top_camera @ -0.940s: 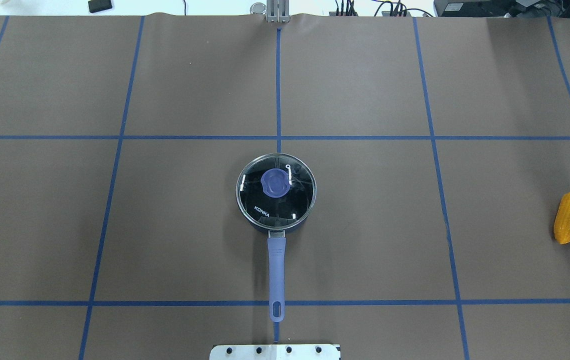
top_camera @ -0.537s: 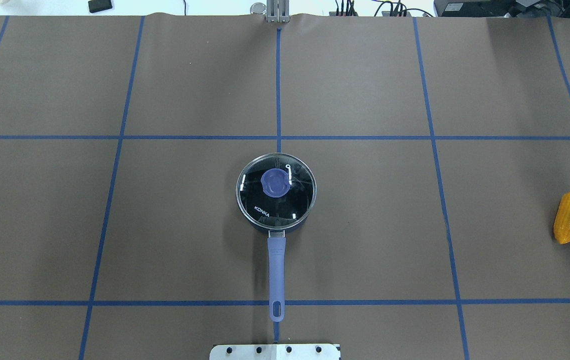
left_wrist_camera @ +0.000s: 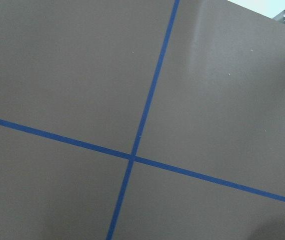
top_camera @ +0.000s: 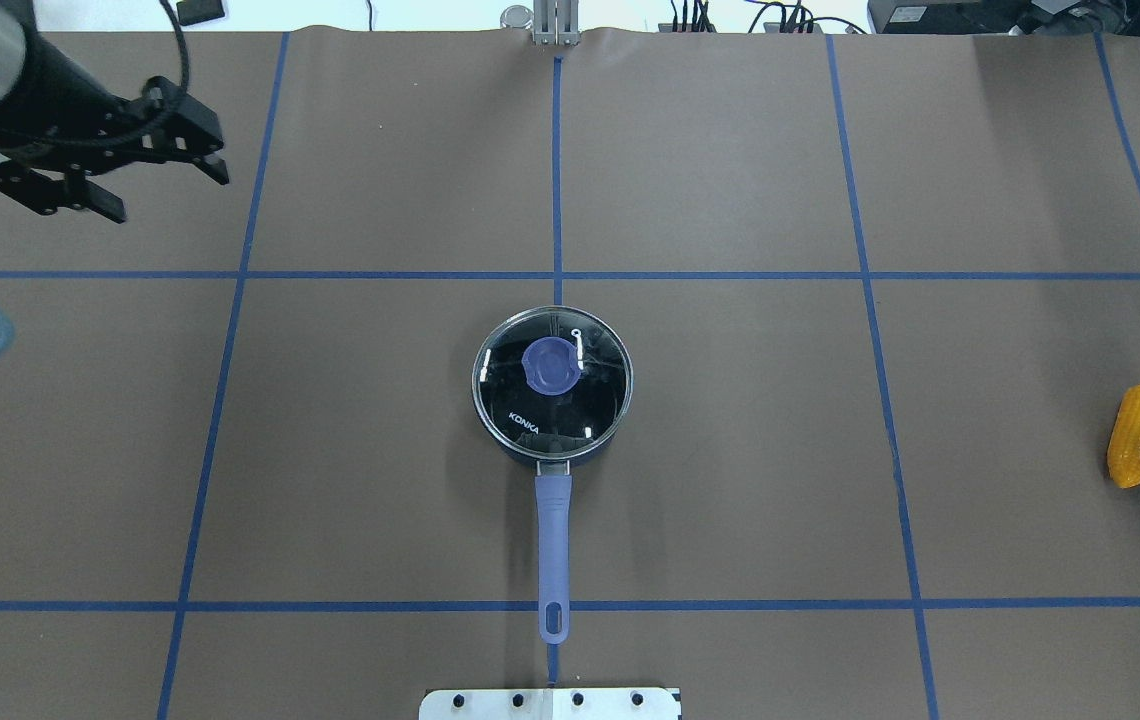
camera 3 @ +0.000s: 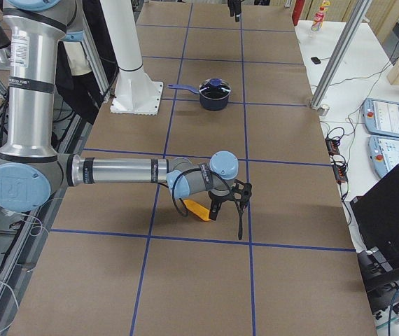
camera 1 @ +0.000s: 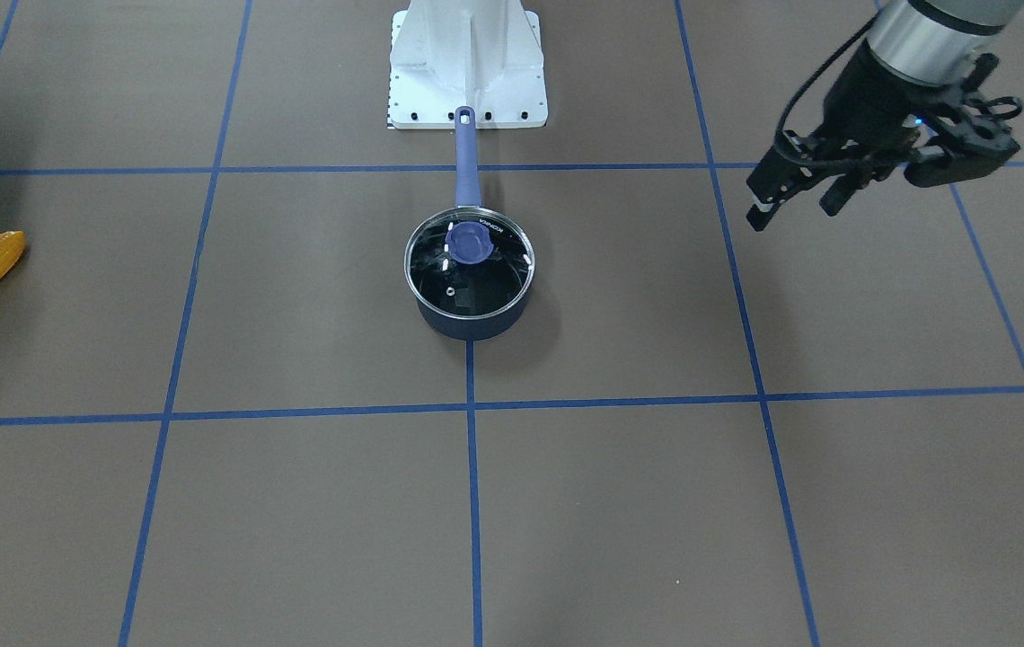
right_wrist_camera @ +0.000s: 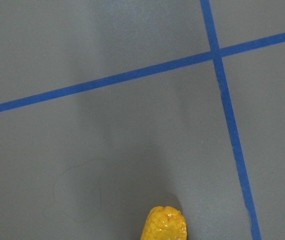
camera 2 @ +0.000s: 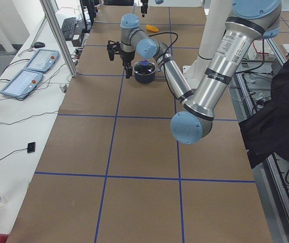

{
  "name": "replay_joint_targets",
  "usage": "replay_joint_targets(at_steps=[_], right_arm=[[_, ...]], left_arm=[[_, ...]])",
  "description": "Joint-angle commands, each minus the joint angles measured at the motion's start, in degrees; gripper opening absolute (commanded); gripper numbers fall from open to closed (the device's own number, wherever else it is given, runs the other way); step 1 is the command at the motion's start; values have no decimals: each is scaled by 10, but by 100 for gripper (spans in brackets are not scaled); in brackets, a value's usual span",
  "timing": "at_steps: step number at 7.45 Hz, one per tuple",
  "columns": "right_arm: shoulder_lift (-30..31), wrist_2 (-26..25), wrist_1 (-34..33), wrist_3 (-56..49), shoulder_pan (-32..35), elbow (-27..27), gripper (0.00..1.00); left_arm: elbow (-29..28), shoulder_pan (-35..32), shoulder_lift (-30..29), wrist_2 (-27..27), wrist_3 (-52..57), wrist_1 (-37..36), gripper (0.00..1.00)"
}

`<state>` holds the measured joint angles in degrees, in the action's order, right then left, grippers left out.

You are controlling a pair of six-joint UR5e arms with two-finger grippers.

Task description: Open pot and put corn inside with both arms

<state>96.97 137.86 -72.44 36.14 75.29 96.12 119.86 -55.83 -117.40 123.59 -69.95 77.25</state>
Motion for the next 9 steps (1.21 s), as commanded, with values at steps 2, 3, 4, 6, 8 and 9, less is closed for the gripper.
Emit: replay_joint_targets(at_steps=[2, 3, 4, 6, 8, 9], right_arm=[[3, -41, 50, 82, -53, -2, 100], [4, -46, 55, 83, -58, -4, 100], [11, -48, 56, 83, -61, -4, 100], [32, -49, 99, 109, -73, -4, 100], [35, -56, 142, 165, -99, -4, 100], [35, -57, 144, 165, -100, -6, 100]], left_arm=[[-2, 103, -65, -59, -83, -22, 98], [-22, 113, -92, -63, -103, -22, 98], [-44, 128, -117, -77, -114, -20, 98], [-75, 146, -148, -81, -116, -17, 98], [-112, 159, -175, -87, -115, -13, 98], [-138, 171, -196, -98, -115, -12, 98]])
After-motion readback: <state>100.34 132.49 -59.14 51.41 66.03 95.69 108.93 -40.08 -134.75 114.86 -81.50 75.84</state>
